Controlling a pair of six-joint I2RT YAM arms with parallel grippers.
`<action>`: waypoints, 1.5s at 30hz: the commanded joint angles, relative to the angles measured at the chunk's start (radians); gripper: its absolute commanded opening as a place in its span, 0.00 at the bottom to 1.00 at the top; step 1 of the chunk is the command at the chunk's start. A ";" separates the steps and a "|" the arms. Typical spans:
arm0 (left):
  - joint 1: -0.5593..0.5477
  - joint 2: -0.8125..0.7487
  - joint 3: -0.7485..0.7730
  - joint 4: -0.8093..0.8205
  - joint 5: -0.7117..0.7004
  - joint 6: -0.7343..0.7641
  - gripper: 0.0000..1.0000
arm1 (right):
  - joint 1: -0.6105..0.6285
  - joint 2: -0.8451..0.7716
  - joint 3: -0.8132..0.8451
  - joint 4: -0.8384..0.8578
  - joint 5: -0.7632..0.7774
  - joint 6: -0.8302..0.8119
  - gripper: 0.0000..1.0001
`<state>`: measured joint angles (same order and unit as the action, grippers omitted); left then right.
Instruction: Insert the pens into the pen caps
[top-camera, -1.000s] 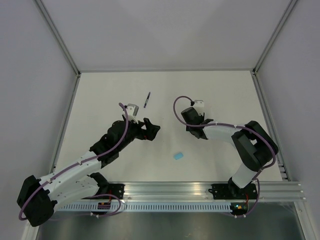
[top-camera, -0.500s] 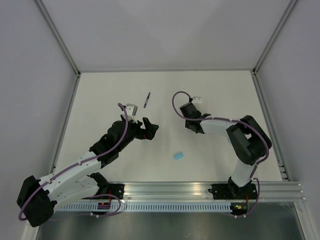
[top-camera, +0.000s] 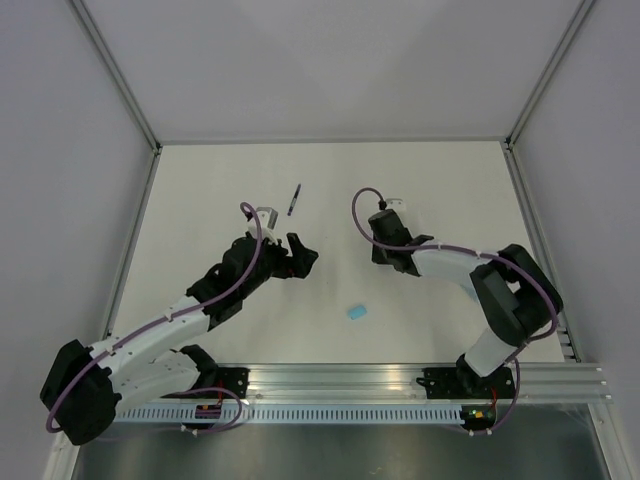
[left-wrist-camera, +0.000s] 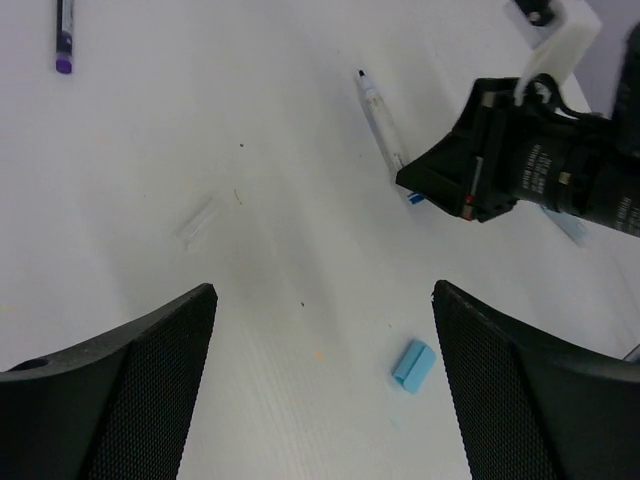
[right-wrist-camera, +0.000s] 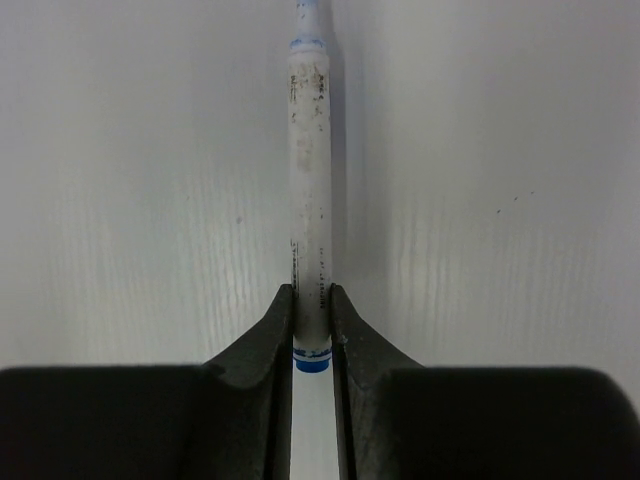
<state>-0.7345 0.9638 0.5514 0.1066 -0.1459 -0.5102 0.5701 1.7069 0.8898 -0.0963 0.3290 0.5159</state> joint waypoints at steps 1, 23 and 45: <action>0.050 0.056 0.033 0.007 0.103 -0.093 0.92 | 0.042 -0.174 -0.070 0.116 -0.096 -0.034 0.00; 0.241 -0.059 -0.091 0.180 0.404 -0.232 0.91 | 0.320 -0.587 -0.362 0.635 -0.350 -0.053 0.00; 0.242 -0.083 -0.173 0.432 0.562 -0.252 0.64 | 0.407 -0.509 -0.325 0.690 -0.446 -0.048 0.00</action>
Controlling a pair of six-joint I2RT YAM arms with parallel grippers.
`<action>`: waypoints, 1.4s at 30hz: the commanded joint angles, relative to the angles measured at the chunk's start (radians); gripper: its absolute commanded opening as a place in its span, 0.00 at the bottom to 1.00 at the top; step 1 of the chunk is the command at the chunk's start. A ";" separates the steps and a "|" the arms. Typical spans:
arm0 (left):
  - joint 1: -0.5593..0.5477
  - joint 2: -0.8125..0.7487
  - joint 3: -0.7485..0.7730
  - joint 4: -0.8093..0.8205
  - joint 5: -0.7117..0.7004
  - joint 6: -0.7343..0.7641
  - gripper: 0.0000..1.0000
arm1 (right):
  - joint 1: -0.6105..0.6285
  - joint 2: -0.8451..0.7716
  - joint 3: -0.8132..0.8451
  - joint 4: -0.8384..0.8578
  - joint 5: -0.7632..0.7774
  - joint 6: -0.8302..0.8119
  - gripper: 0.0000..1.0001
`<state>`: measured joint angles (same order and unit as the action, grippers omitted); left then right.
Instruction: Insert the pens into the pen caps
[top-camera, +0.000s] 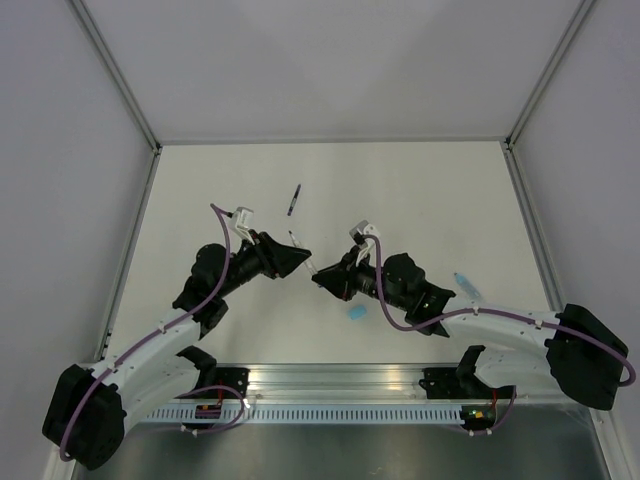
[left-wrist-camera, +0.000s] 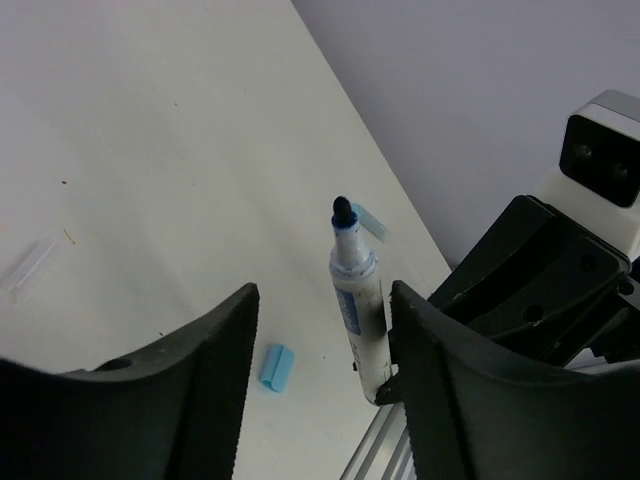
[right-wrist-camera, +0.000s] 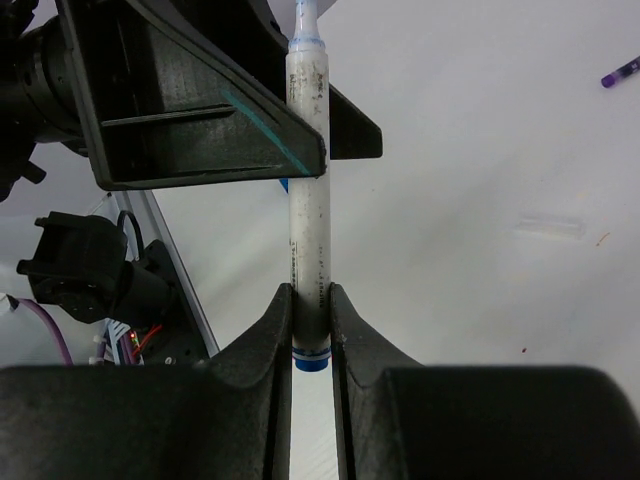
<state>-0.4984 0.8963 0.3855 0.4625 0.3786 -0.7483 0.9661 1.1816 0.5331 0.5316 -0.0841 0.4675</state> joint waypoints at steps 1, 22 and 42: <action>0.004 -0.022 -0.011 0.079 0.037 -0.014 0.57 | 0.014 0.022 0.041 0.056 -0.036 -0.003 0.00; 0.004 0.073 0.018 0.176 0.229 -0.022 0.02 | 0.026 0.136 0.159 -0.111 -0.097 -0.105 0.32; 0.003 0.047 0.027 0.146 0.232 0.004 0.02 | 0.026 0.237 0.262 -0.259 -0.138 -0.125 0.22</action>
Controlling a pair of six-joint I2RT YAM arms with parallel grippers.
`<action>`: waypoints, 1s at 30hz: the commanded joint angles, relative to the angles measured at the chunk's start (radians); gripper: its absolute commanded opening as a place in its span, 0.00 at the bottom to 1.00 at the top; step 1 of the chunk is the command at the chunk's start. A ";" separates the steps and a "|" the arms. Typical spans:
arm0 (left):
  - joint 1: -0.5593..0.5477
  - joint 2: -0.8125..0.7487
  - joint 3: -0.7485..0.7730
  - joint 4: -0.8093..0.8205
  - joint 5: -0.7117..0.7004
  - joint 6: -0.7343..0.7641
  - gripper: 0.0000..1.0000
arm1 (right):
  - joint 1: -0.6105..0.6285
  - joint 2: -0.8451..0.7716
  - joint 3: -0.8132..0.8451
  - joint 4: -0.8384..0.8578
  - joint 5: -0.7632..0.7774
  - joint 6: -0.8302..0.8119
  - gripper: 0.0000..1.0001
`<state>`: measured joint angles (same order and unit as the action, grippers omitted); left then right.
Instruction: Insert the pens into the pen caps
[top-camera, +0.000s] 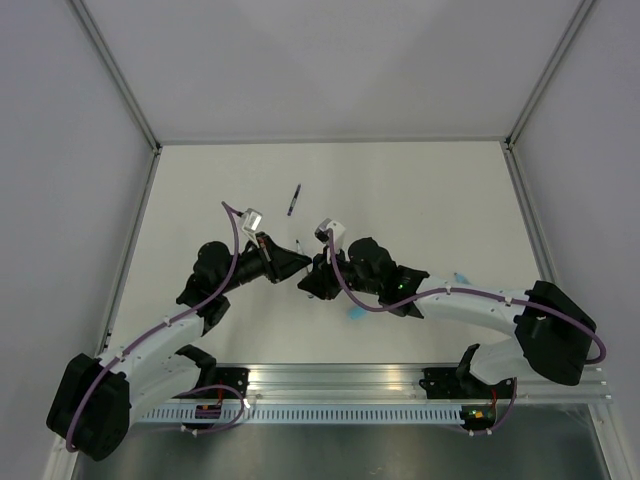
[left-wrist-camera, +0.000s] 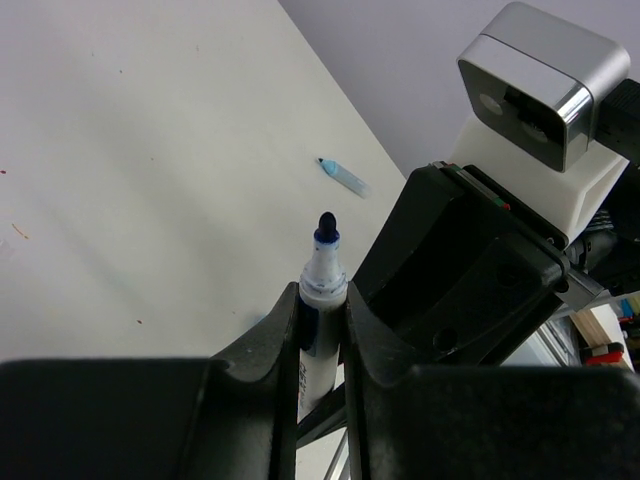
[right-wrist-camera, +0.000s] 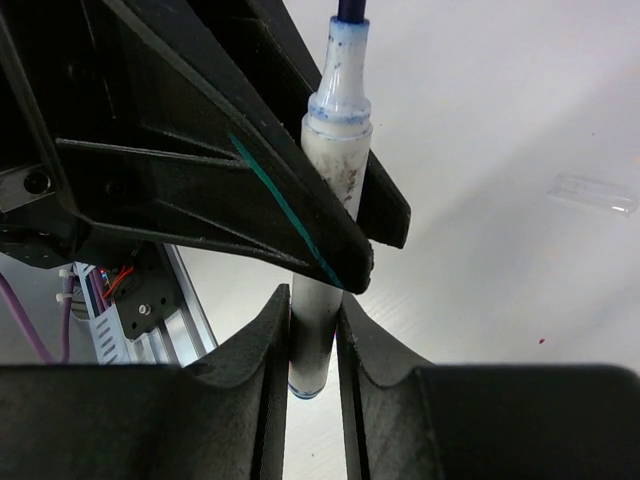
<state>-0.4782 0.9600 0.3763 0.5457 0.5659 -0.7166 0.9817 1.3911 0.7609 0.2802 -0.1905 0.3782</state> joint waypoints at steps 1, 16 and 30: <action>-0.016 -0.017 0.035 0.063 0.046 -0.027 0.02 | 0.011 0.023 0.031 -0.004 -0.032 -0.035 0.10; -0.016 -0.106 0.142 -0.378 -0.349 -0.020 0.89 | -0.056 -0.159 -0.064 -0.015 0.305 0.039 0.00; 0.157 0.101 0.354 -1.182 -0.819 -0.602 0.98 | -0.235 -0.221 -0.100 -0.110 0.356 0.123 0.00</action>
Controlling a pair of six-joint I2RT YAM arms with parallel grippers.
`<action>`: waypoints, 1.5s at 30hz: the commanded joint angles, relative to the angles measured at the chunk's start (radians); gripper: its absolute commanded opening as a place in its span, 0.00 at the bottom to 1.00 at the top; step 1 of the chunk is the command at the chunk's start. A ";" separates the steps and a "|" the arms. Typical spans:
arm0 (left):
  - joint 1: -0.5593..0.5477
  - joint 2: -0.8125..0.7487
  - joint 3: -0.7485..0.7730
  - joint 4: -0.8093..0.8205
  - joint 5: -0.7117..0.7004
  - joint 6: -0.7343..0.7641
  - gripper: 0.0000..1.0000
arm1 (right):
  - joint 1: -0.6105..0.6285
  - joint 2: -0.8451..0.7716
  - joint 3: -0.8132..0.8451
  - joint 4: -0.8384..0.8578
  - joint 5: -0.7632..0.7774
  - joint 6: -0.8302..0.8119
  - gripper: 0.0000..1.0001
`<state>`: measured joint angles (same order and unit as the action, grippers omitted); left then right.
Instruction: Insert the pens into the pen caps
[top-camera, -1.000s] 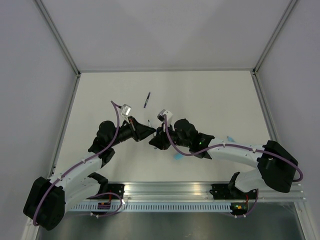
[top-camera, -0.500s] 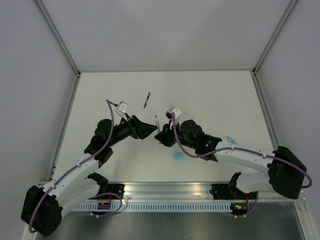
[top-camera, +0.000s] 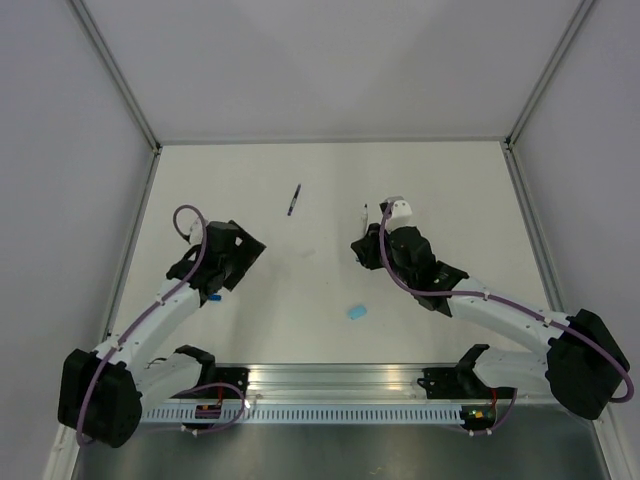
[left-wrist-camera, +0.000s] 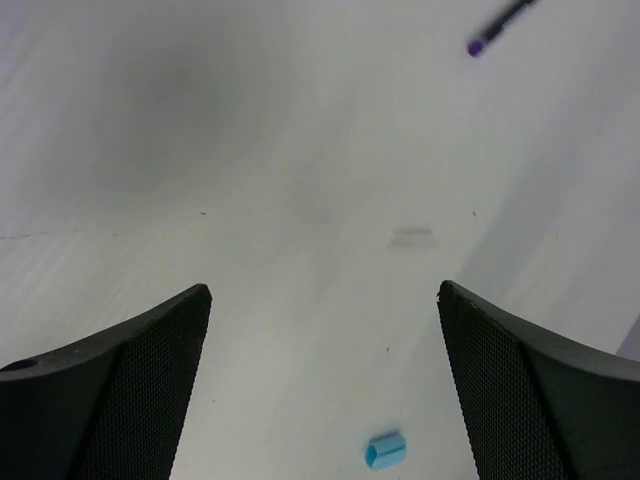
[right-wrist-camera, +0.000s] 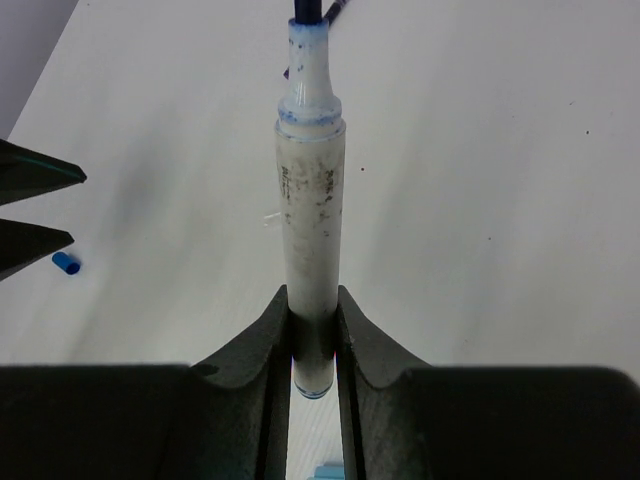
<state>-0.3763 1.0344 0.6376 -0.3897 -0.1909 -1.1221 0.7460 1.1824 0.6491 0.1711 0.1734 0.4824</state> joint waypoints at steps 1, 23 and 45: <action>0.095 0.051 0.106 -0.276 -0.055 -0.205 0.97 | 0.003 -0.009 0.015 -0.007 -0.009 0.019 0.00; 0.303 0.122 0.134 -0.591 -0.104 -0.389 0.78 | 0.003 -0.017 0.038 -0.050 -0.006 0.013 0.00; 0.332 0.253 0.040 -0.459 -0.130 -0.421 0.73 | 0.003 -0.027 0.043 -0.061 -0.012 0.007 0.00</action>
<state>-0.0513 1.2732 0.6861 -0.8753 -0.3191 -1.5185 0.7467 1.1816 0.6518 0.0967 0.1627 0.4858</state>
